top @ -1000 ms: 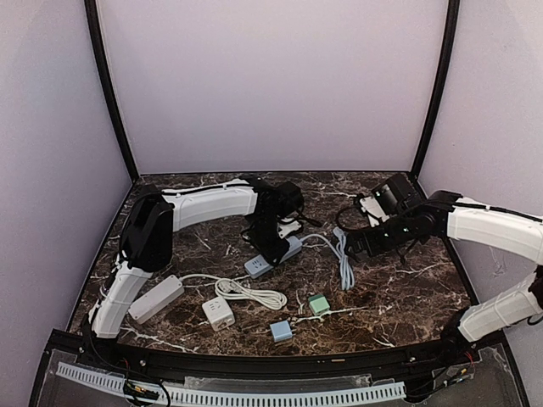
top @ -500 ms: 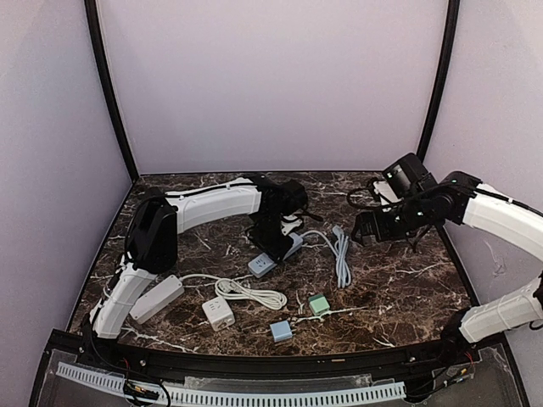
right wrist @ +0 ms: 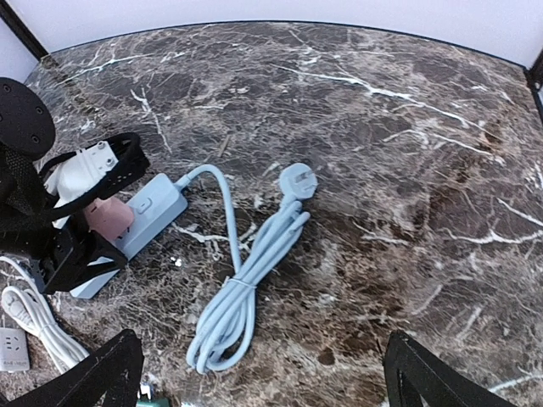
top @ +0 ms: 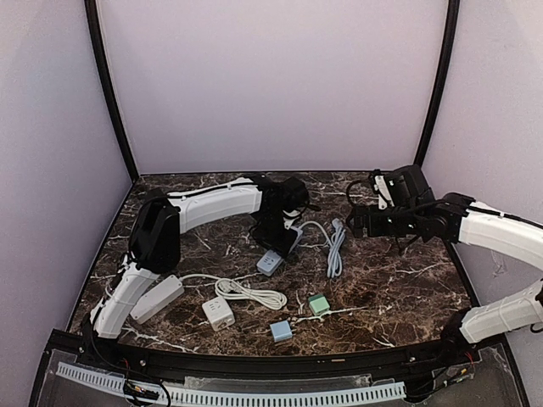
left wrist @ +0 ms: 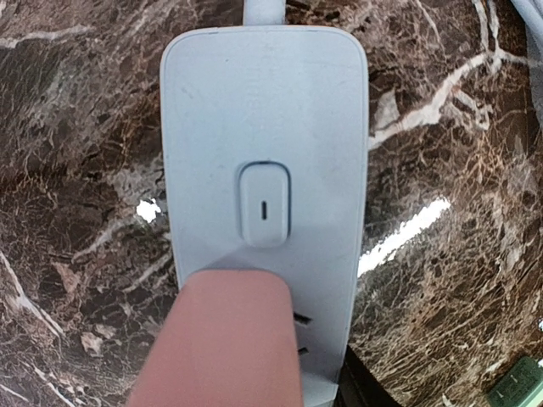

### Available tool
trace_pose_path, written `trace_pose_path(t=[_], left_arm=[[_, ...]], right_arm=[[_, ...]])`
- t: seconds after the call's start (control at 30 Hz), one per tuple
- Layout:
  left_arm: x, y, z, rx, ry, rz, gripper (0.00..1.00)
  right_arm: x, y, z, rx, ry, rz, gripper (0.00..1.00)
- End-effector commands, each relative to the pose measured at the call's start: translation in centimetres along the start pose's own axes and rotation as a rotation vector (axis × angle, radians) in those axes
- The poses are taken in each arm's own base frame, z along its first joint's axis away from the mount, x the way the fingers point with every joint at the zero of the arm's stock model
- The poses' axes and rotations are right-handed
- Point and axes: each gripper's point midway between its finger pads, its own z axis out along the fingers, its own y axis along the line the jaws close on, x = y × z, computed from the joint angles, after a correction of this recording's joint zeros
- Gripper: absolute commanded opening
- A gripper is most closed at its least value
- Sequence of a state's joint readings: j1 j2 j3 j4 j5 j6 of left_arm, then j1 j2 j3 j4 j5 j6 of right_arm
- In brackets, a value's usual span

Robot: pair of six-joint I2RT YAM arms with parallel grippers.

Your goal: Insert the plug

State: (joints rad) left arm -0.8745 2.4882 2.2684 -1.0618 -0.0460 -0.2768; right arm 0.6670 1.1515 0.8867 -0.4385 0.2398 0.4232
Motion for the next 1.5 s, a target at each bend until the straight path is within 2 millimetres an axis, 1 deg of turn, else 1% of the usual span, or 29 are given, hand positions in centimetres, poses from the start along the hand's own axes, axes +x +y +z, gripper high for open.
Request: trace_pose_path(t=[0.0, 0.03, 0.17, 0.23, 0.33, 0.47, 0.53, 0.63, 0.7, 0.73, 0.8, 0.93, 1.0, 1.03, 1.07, 1.1, 1.23, 1.3, 1.37, 1.47], left_arm=[[-3.0, 1.5, -0.7, -0.016, -0.101, -0.093, 0.37], [-3.2, 2.1, -0.7, -0.022, -0.108, -0.109, 0.37], [-4.2, 3.1, -0.5, -0.016, -0.133, -0.133, 0.39], [-4.5, 3.2, -0.3, -0.015, -0.135, -0.124, 0.42], [-4.5, 3.0, 0.3, -0.005, -0.127, -0.119, 0.47], [-4.6, 2.7, 0.4, 0.014, -0.13, -0.121, 0.58], [-4.8, 2.5, 0.1, 0.021, -0.141, -0.116, 0.67], [-5.2, 2.4, -0.6, 0.031, -0.156, -0.103, 0.75], [-5.2, 2.2, -1.0, 0.04, -0.16, -0.097, 0.83], [-5.2, 2.1, -1.1, 0.047, -0.16, -0.095, 0.93], [-5.2, 1.9, -1.7, 0.06, -0.165, -0.081, 0.98], [-5.5, 1.6, -3.4, 0.066, -0.193, -0.025, 0.99], [-5.7, 1.7, -4.7, 0.056, -0.213, 0.019, 0.99], [-5.9, 1.8, -5.7, 0.05, -0.232, 0.034, 0.99], [-5.8, 1.9, -6.2, 0.044, -0.235, 0.07, 0.99], [-5.9, 1.9, -7.1, 0.043, -0.25, 0.089, 0.99], [-5.4, 1.8, -9.3, 0.005, -0.265, 0.215, 0.98], [-4.9, 1.2, -10.2, -0.02, -0.266, 0.305, 0.98], [-4.2, 0.2, -10.9, -0.022, -0.271, 0.392, 0.98], [-3.3, -0.8, -11.9, -0.013, -0.282, 0.504, 0.96]], right_arm=[[-1.6, 2.6, 1.2, -0.097, -0.001, -0.058, 0.99], [-1.3, 2.9, 1.4, -0.109, 0.014, -0.073, 0.99], [0.6, 4.9, 1.7, -0.222, 0.087, -0.118, 0.99], [2.0, 6.3, 1.5, -0.284, 0.134, -0.14, 0.99], [4.2, 8.2, 0.7, -0.332, 0.179, -0.204, 0.99], [7.3, 9.8, 0.1, -0.36, 0.24, -0.259, 0.99], [8.6, 10.3, -0.3, -0.364, 0.278, -0.278, 0.99], [9.7, 10.6, -1.1, -0.354, 0.318, -0.285, 0.99], [9.6, 10.3, -1.7, -0.334, 0.324, -0.282, 0.99], [9.4, 10.0, -1.9, -0.316, 0.316, -0.279, 0.99], [8.9, 9.4, -2.5, -0.295, 0.297, -0.271, 0.99], [8.2, 8.3, -3.8, -0.27, 0.265, -0.274, 0.99], [7.7, 7.9, -4.4, -0.259, 0.247, -0.275, 0.98], [7.5, 7.6, -4.8, -0.253, 0.238, -0.274, 0.99], [7.1, 7.5, -5.2, -0.25, 0.225, -0.269, 0.99], [6.8, 7.3, -5.6, -0.25, 0.207, -0.262, 0.99], [5.0, 6.9, -6.9, -0.25, 0.122, -0.241, 0.99], [4.2, 6.6, -7.3, -0.237, 0.084, -0.233, 0.99], [3.3, 6.2, -7.6, -0.216, 0.049, -0.226, 0.99], [2.2, 5.2, -7.8, -0.156, 0.004, -0.198, 0.99]])
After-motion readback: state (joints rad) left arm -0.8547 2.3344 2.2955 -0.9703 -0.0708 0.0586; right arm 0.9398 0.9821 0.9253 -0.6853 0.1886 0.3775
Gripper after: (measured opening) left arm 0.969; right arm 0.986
